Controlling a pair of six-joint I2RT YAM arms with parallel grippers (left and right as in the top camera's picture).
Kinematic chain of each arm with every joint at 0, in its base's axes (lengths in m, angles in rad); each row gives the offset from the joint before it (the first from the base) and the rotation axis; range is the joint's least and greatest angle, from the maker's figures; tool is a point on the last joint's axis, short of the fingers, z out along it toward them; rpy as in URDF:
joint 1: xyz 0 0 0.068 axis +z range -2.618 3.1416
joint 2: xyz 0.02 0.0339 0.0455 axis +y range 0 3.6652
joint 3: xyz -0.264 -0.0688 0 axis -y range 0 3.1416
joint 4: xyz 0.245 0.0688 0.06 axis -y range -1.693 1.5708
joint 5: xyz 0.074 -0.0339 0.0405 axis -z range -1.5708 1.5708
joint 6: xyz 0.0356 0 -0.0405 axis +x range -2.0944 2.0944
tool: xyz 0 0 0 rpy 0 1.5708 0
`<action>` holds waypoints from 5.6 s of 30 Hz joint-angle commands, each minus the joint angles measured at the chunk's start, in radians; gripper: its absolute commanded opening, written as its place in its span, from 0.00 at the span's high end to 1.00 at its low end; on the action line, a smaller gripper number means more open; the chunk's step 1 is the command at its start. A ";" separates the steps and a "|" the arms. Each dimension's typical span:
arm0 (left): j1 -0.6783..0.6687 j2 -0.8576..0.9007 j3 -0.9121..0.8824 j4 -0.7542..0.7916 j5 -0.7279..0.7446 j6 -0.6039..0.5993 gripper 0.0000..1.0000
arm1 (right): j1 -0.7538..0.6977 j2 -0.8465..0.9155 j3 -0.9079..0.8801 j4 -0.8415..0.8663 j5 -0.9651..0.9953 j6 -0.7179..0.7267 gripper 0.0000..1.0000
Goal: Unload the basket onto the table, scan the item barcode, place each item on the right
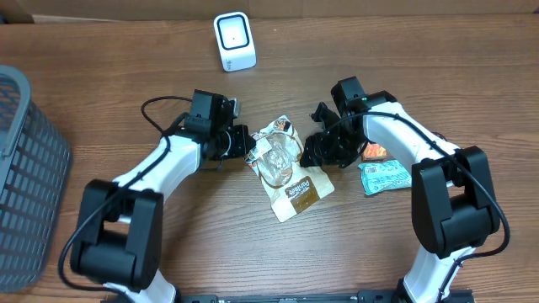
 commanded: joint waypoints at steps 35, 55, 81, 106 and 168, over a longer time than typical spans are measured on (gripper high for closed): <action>0.022 0.179 0.013 0.036 0.020 -0.034 0.96 | 0.096 0.053 -0.048 0.173 -0.259 0.192 0.86; 0.023 0.179 0.013 0.021 0.005 -0.037 0.96 | 0.227 0.054 -0.172 0.360 -0.198 0.677 0.76; 0.372 -0.104 0.187 -0.441 -0.027 0.110 0.96 | 0.088 -0.068 0.110 0.109 -0.420 -0.056 0.96; 0.494 -0.150 0.187 -0.574 -0.272 0.110 0.00 | 0.097 -0.077 0.621 -0.368 -0.368 -0.482 0.96; 0.494 -0.150 0.187 -0.574 -0.272 0.110 0.00 | 0.323 0.382 0.620 0.999 1.014 -1.145 0.96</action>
